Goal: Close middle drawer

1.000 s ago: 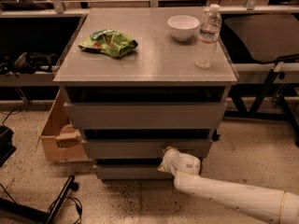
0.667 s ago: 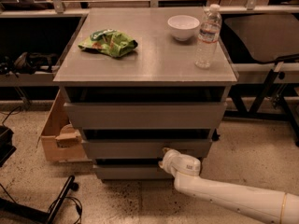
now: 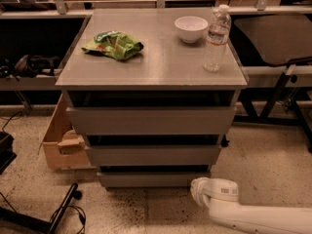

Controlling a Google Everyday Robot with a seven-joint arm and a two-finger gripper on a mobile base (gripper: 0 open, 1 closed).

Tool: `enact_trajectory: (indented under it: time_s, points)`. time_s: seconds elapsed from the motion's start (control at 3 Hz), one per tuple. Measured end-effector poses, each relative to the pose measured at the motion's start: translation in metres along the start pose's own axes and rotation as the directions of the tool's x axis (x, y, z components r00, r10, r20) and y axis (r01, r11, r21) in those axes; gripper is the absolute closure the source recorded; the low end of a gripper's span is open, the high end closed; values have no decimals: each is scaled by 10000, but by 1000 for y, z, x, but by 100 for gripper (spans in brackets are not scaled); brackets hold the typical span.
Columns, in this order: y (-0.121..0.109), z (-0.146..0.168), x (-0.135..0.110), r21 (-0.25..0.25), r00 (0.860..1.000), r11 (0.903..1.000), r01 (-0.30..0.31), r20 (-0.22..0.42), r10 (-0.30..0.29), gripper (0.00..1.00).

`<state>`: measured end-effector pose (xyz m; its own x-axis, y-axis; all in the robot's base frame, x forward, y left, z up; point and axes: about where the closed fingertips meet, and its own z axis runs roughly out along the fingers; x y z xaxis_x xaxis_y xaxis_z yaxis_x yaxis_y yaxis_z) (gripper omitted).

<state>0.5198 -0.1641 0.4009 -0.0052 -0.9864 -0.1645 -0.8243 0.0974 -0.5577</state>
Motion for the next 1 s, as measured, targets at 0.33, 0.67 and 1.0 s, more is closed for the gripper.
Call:
enact_trajectory:
  time_s: [0.33, 0.67, 1.0]
  points:
    - [33, -53, 14, -1564, 9618, 9497, 2713, 73, -2736, 100]
    - [37, -97, 34, -2447, 8978, 8719, 4241, -130, -4403, 100]
    - [-18, -144, 68, -2848, 8244, 8243, 4893, -1574, -5437, 100]
